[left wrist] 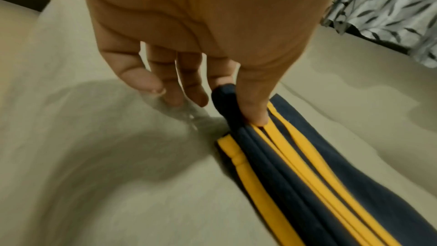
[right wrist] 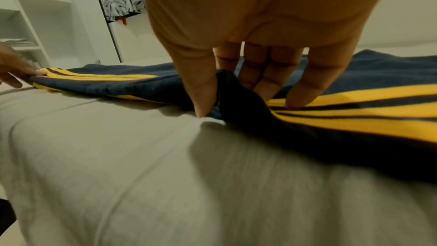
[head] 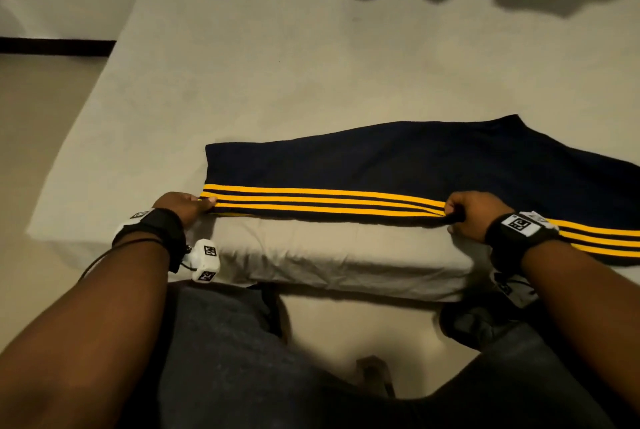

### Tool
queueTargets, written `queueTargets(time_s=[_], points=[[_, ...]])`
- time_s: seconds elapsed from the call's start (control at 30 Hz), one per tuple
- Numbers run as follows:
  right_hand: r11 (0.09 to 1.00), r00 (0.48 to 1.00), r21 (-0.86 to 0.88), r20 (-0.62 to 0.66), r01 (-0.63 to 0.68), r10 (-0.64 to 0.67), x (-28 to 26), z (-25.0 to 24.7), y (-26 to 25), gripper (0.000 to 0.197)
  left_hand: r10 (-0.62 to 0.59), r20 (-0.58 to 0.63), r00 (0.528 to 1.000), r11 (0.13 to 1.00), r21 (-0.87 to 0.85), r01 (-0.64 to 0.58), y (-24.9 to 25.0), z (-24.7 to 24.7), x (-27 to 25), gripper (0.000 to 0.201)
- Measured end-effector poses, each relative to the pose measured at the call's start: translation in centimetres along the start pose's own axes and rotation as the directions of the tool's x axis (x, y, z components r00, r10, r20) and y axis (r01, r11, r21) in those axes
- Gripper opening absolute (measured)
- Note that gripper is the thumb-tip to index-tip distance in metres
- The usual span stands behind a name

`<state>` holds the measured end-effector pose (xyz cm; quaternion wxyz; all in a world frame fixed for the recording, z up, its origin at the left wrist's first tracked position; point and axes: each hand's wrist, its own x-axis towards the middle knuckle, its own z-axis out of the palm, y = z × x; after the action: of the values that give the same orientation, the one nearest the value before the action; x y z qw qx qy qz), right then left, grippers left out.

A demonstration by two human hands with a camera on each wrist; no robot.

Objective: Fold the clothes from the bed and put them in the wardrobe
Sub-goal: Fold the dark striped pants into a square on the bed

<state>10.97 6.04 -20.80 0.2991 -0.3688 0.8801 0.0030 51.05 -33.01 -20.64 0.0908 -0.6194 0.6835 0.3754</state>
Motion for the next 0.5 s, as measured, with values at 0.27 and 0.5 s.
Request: queueTargets(time_s=[0.27, 0.5], points=[[0.892, 0.975, 0.451, -0.186, -0.022, 0.118, -0.2, -3.0, 1.0, 0.035, -0.109, 0.001, 0.994, 0.87, -0.483, 0.096, 0.2, 1.6, 3.5, 0.067], [0.247, 0.45, 0.809, 0.024, -0.533, 0.893, -1.9, -4.6, 13.0, 0.102, -0.177, 0.052, 0.983, 0.915, -0.36, 0.184, 1.5, 3.3, 5.6, 0.045]])
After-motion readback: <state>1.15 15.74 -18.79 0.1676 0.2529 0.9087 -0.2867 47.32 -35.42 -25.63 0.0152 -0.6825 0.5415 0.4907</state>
